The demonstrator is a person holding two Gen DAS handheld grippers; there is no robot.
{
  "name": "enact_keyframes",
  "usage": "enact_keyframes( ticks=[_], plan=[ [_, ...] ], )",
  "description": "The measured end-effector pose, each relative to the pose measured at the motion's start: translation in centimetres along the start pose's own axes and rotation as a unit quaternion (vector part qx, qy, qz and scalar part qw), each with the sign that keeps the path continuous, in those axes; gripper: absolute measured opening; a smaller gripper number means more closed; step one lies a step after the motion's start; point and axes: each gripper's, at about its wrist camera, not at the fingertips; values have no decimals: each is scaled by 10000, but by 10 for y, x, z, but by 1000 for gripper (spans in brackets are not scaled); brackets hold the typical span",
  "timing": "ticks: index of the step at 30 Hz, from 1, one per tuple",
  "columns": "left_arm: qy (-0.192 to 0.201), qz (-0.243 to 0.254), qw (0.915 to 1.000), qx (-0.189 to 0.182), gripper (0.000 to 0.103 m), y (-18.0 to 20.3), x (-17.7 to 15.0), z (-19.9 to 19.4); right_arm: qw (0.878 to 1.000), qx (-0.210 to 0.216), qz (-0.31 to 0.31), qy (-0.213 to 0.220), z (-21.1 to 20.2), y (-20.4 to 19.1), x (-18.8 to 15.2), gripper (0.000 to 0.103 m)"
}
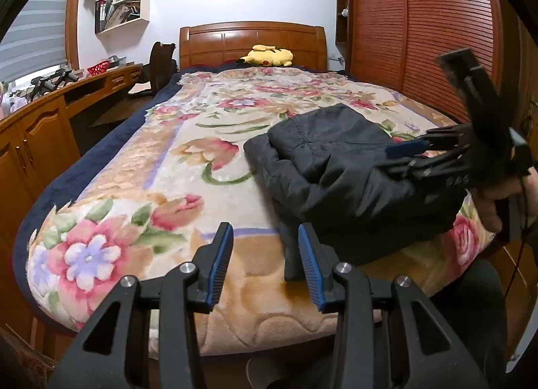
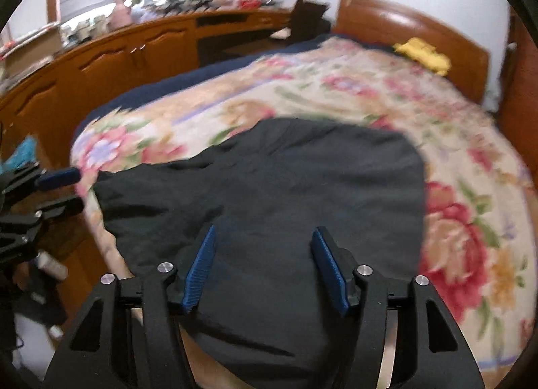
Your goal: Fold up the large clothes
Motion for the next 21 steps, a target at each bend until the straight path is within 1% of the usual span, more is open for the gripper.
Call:
enact_keyframes(
  ticks=[2,3,5,10,11,13,16,21],
  plan=[
    [-69,41,10000,7,39,2,-2,2,10000,22,-28,-47,8,-4,-2,61],
    [-85,72,9999,5,39,3,-4,3,9998,170,84,-34,11,-1,-3,60],
    [-85,90,9999,-2,39,5,-6,3,9995,278,153,4,11,4,-4,60],
    [-148,40,9998,-150,39,9,-12,11,9995,277,136,105,-1,8,1,59],
    [-162,40,9997,-167,39,10,-14,13,9995,236,138,145,-4,11,3,59],
    [-200,28,9995,-229,39,13,-17,19,9996,91,111,223,-10,18,7,64],
    [-238,8,9991,-345,39,16,-21,28,9991,-280,65,318,-18,39,12,70],
    [-340,-54,9984,-438,39,20,-24,48,9964,-737,302,295,-19,93,13,72]
  ],
)
Point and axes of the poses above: each gripper's, at about its wrist camera, not at the fingertips, and z roughly the way its jaws point, y to its right, x to its top, and after that the axes turned 6 degrees about x, right-handed
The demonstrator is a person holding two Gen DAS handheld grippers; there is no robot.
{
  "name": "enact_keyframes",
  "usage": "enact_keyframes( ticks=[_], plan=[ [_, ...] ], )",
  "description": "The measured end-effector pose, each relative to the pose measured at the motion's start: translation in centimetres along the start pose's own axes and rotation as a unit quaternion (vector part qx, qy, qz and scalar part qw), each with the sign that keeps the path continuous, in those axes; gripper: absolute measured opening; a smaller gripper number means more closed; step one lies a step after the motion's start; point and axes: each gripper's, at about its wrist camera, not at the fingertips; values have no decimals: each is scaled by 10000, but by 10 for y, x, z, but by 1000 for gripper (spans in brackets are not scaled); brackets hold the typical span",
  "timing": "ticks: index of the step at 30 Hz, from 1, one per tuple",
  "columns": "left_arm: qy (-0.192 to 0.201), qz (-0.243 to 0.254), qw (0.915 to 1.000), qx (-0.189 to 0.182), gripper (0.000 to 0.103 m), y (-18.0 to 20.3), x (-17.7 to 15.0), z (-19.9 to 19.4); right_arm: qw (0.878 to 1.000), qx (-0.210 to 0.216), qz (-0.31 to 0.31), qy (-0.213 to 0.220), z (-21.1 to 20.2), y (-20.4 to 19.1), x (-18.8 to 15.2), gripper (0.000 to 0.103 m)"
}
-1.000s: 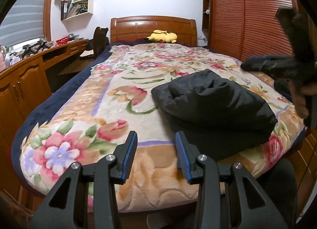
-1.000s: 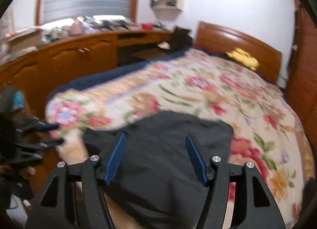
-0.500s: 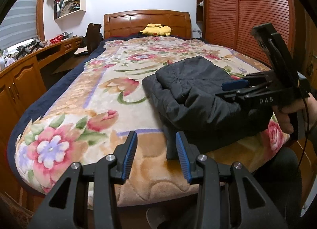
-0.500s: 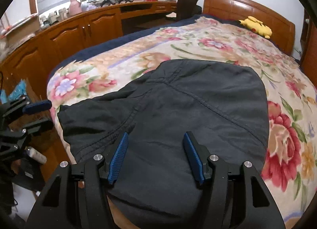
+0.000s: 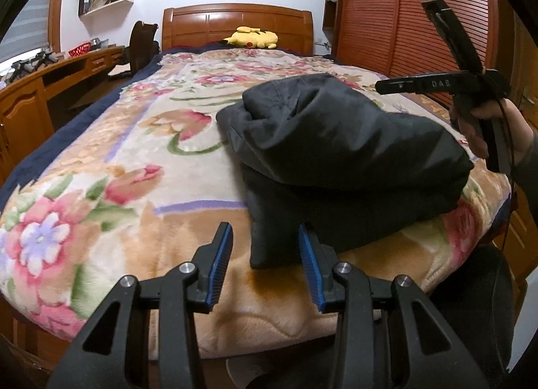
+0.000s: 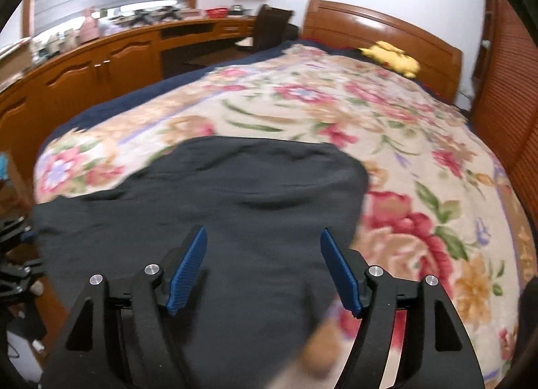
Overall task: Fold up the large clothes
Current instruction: 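Close both tools on the end of the folded black jacket bundle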
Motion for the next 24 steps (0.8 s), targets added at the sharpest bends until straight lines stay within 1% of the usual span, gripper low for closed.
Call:
enact_keyframes(
  ticks=[3,5,11,14,15,18,22,24],
  plan=[
    [-61,-78,9999,-89,39,-1,-2,12,9996,-198,180,-72,12,32,0,72],
    [-92,-115,9998,-129,39,-1,-4,17,9991,-259,320,-106,21,49,-1,73],
    [-121,-204,9996,-129,39,0,-9,21,9973,-195,680,-211,54,89,0,73],
    [-122,-250,9995,-116,39,1,-9,19,9961,-43,854,-210,69,101,3,73],
    [-124,-256,9995,-118,39,1,-9,19,9955,34,928,-181,75,106,6,74],
    [-133,-255,9995,-119,39,4,-9,18,9950,69,974,-195,89,110,13,82],
    [-144,-258,9995,-115,39,7,-8,21,9946,102,961,-380,108,114,15,89],
    [-158,-245,9995,-102,39,8,-7,24,9933,136,1015,-530,117,119,13,91]
  ],
)
Point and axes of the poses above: each gripper's, at about its wrist camera, not at the fingertips, and z roughly the way its jaws point, y to its right, x to its top, and after that the axes turned 6 degrees about x, right-handed
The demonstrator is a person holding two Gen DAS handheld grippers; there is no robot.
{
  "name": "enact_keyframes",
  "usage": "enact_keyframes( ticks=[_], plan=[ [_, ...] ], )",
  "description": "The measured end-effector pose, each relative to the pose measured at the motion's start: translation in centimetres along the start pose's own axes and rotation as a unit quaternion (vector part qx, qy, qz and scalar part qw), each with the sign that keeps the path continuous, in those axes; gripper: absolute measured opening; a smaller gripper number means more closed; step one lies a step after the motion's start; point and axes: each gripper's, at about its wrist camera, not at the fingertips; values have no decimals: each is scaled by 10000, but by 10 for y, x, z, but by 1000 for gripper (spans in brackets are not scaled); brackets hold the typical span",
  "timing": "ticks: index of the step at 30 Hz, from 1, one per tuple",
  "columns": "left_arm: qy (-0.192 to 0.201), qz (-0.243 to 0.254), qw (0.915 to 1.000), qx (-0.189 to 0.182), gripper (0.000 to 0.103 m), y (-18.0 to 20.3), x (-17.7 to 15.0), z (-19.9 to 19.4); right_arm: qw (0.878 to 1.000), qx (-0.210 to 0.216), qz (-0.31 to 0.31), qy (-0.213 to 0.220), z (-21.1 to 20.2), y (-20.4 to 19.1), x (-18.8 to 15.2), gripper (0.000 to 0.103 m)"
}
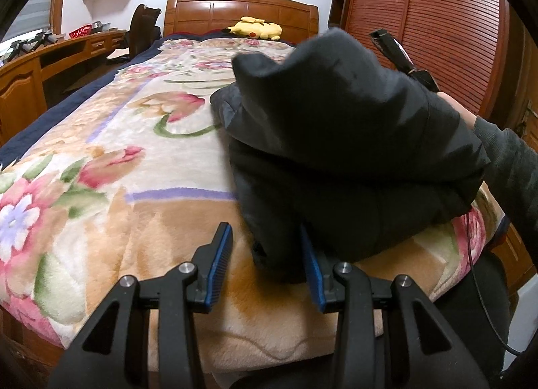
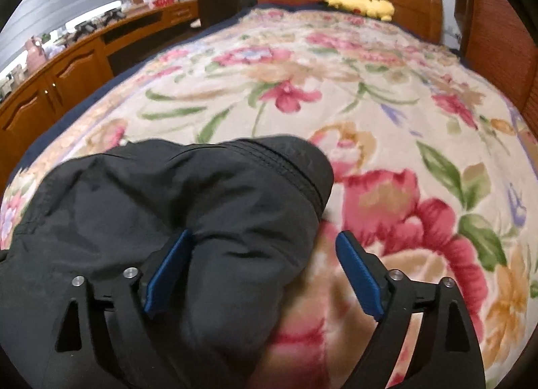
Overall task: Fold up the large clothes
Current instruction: 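Close both tools on the end of the folded black jacket bundle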
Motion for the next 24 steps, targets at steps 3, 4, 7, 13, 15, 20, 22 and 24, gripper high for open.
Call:
enact_keyframes(
  ticks=[3,4,7,13,15,20,22,24],
  plan=[
    [14,-9,10000,-8,39,0,1,2,9997,159,123,-99,8,7,-2,93],
    [17,-37,10000,-24,39,-1,1,2,9993,260,222,-165,11,10,-2,93],
    [37,-145,9999,-83,39,-3,1,4,9965,574,501,-342,21,18,-4,93],
    [72,-22,9999,-67,34,2,1,2,9939,773,643,-462,30,15,-6,93],
    [75,27,9999,-96,31,3,-1,1,9939,749,621,-516,29,11,-7,91],
    [107,85,9998,-149,18,5,0,-2,9935,894,416,-569,23,1,-4,60],
    [148,-14,9996,-244,12,1,-1,-4,9947,844,197,-546,20,-8,-3,43],
    [233,-68,9992,-316,9,-2,0,-9,9963,759,-17,-409,10,-16,-3,35]
  ],
)
Point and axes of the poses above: each gripper's, at about its wrist camera, not at the fingertips, and z roughly the way its jaws point, y to its right, x to its top, and after that the axes turned 6 degrees about x, right-handed
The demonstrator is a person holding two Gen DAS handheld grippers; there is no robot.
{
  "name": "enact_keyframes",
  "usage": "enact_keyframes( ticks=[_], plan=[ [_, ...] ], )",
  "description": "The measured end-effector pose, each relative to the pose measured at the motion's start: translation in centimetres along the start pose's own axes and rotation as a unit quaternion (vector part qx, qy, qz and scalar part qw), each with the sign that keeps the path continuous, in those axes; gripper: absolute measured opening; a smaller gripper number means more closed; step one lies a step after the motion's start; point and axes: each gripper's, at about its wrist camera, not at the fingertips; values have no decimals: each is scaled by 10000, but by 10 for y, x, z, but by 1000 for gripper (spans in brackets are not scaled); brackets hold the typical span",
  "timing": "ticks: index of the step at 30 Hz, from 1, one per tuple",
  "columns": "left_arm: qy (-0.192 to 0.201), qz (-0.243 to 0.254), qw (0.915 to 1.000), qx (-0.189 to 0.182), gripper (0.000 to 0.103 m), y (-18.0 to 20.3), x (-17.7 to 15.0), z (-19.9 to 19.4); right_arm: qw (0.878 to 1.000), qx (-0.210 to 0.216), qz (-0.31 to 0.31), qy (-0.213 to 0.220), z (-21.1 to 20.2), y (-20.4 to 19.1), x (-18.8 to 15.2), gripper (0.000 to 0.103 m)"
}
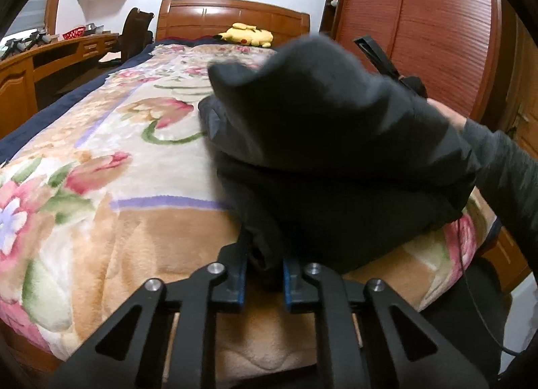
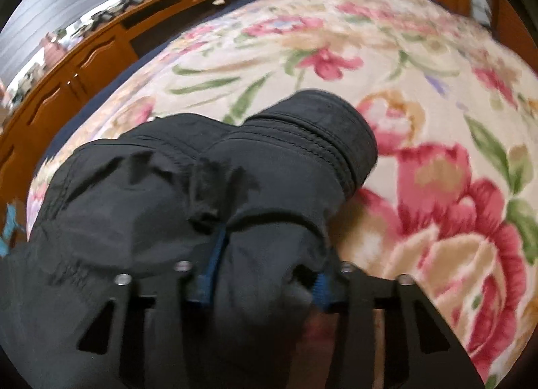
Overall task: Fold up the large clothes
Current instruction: 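Close both tools on the end of the folded black jacket bundle, then lift the jacket bundle with both tools and carry it off the bed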
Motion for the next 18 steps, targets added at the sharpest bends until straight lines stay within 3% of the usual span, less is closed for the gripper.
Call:
enact_keyframes(
  ticks=[5,12,18],
  plan=[
    [337,-153,9991,-230,6,-14,0,-19,9979,-245,-129,582,-22,-24,2,27],
    [868,-492,9948,207,5,-72,3,-53,9940,-330,-653,809,-23,-90,21,24],
    [1174,-802,9867,789,5,-149,3,-84,9902,-199,-1067,877,11,-169,55,22]
  ],
)
Point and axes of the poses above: each gripper's, at about its wrist camera, not at the fingertips, and z roughly the way its jaws point, y to its right, x to its top, and after that the axes turned 6 degrees about x, right-handed
